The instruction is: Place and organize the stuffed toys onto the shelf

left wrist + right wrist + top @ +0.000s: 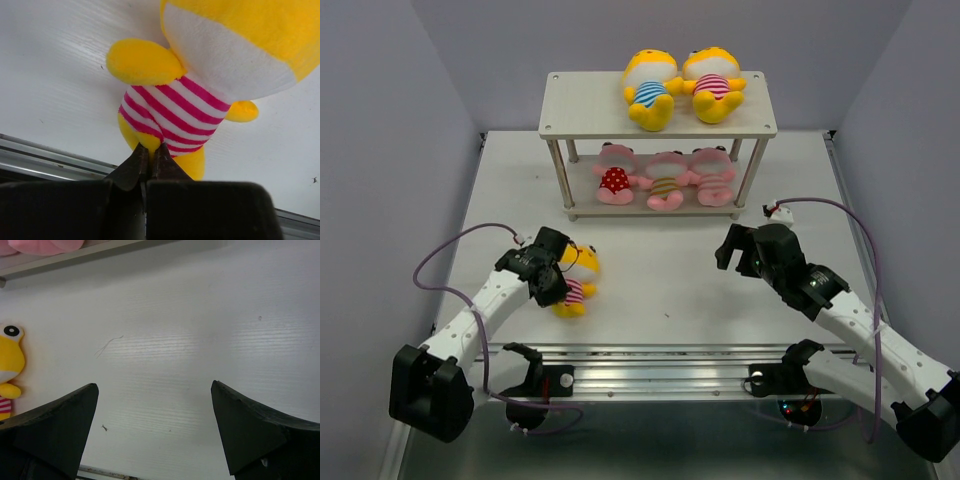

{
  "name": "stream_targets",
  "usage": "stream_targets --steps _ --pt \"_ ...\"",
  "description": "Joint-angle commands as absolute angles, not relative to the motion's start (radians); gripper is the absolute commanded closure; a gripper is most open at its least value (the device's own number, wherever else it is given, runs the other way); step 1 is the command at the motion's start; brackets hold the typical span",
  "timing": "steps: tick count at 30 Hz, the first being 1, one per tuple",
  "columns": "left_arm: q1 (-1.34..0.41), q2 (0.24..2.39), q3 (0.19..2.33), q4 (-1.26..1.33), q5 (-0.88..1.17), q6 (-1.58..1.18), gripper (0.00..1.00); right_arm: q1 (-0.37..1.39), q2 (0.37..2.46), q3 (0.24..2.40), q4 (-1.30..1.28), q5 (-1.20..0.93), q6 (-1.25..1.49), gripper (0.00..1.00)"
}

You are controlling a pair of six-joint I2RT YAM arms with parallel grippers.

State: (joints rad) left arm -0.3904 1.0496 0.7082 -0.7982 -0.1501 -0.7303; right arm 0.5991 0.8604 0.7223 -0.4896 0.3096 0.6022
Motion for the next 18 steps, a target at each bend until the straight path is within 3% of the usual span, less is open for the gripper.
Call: stream_targets --steps 1,11,18 --pt "-0.385 1.043 0.719 -0.801 -0.158 -0.715 1.0 0.601 0.857 0.719 -0.443 0.342 0.588 0.0" --pt "-0.385 0.772 0.957 -0.739 -0.123 -0.644 1.0 0.601 0.822 0.704 -0.442 0.347 0.589 0.0" --pt "-0.385 0.718 1.182 -0.674 -0.071 -0.592 1.0 0.601 0.793 0.692 -0.443 0.362 0.595 0.0"
